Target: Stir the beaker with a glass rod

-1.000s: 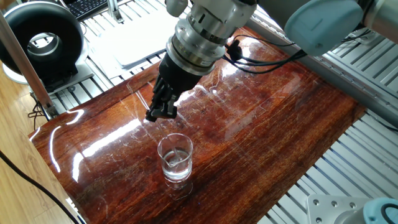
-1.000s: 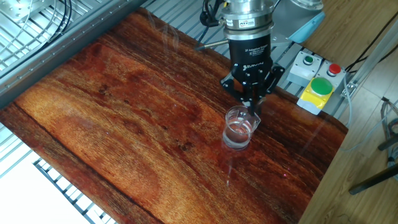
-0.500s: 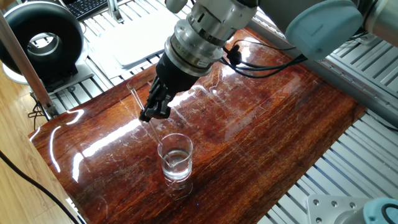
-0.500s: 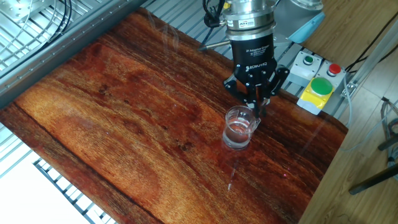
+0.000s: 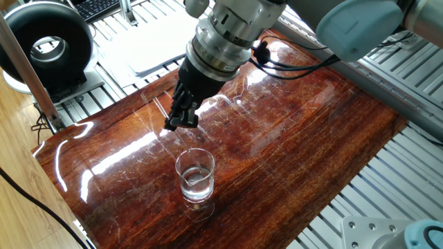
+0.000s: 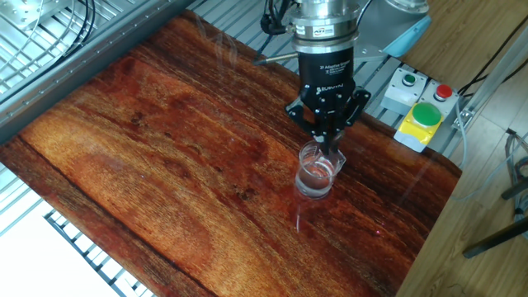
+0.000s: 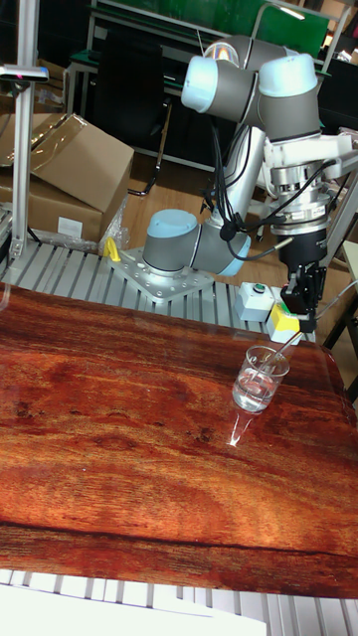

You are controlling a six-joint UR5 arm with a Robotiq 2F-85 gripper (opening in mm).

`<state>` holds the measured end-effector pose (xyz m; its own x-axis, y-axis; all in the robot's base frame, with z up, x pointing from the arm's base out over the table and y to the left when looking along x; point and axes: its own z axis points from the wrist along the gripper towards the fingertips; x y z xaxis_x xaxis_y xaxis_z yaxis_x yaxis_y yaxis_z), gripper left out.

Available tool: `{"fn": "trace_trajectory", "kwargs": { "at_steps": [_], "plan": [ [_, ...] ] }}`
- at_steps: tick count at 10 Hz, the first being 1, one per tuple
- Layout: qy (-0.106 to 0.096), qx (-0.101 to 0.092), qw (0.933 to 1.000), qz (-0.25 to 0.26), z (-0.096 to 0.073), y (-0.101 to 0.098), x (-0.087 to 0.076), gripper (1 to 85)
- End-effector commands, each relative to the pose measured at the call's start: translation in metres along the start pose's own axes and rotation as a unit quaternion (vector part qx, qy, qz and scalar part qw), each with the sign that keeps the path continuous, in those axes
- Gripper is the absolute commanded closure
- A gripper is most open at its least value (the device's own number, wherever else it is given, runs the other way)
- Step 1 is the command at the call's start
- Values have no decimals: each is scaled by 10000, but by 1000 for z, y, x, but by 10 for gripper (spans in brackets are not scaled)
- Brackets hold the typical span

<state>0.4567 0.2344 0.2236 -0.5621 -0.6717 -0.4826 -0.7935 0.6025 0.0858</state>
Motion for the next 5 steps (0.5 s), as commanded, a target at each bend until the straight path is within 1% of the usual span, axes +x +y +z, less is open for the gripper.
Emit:
{"fn": "trace_trajectory", "kwargs": {
  "at_steps": [1,2,3,4,5],
  "plan": [
    [-272,-381,9966,676,-3,19,-12,847],
    [-394,-407,9952,803,-2,19,-19,847],
    [-492,-367,9949,805,-1,16,-26,847],
    [-469,-198,9971,575,0,6,-26,847],
    [-381,5,9989,278,0,-4,-25,847]
  ]
}}
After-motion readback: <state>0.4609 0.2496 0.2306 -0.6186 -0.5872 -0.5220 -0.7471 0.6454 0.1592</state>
